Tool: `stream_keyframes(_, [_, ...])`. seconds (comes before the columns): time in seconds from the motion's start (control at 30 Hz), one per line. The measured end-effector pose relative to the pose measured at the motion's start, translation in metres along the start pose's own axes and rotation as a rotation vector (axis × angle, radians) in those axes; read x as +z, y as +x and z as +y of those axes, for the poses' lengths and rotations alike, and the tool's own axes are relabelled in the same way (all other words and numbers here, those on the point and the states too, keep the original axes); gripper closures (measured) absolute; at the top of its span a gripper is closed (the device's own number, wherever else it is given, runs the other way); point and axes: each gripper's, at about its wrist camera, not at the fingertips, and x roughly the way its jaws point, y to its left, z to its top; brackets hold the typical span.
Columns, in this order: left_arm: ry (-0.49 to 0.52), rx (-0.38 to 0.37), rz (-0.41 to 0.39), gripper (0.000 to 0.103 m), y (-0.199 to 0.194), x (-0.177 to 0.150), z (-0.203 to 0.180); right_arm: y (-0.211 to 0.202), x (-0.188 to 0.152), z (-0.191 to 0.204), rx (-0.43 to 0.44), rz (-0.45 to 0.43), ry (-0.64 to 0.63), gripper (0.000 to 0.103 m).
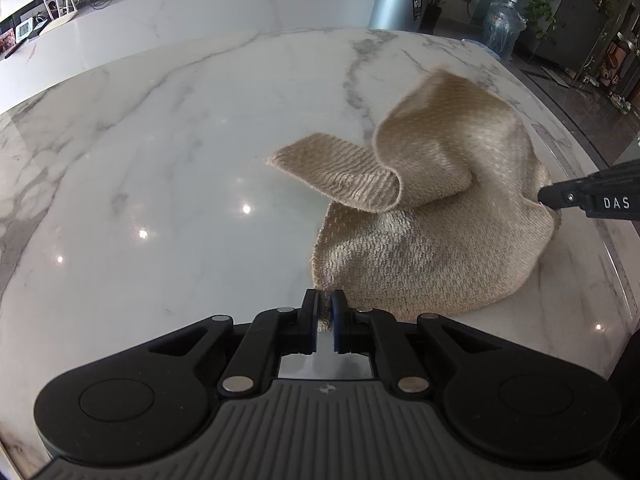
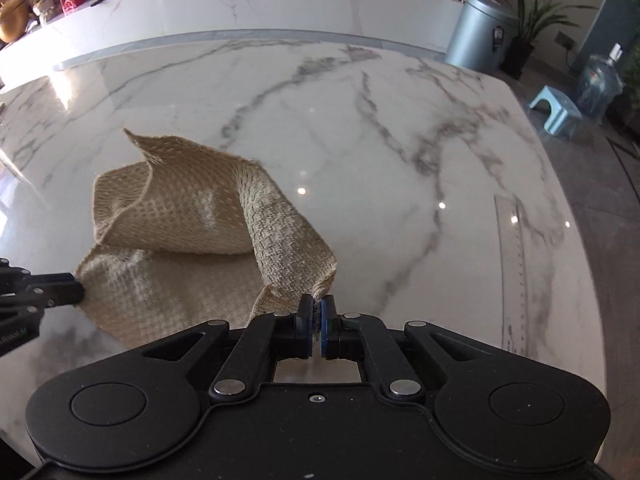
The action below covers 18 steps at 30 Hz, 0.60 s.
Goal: Fold towel
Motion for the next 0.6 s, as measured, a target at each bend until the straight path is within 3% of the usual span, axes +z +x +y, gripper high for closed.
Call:
stream_keyframes(0.3, [-0.014, 0.010, -0.002, 0.095, -0.001, -0.004, -0.007, 0.014, -0.023, -0.020, 0.018, 0.104, 0.037, 0.100])
stream_keyframes(0.37, [-0.021, 0.013, -0.001, 0.095, -0.002, -0.005, -0.009, 0.010, -0.026, -0.025, 0.018, 0.098, 0.044, 0.097])
stream_keyframes(0.43, [-0.027, 0.018, 0.001, 0.095, -0.002, -0.006, -0.011, 0.005, -0.028, -0.030, 0.014, 0.088, 0.050, 0.087])
stream_keyframes(0.6, [-0.028, 0.042, 0.003, 0.095, -0.003, -0.007, -0.016, -0.017, -0.028, -0.033, -0.039, 0.027, 0.006, 0.085])
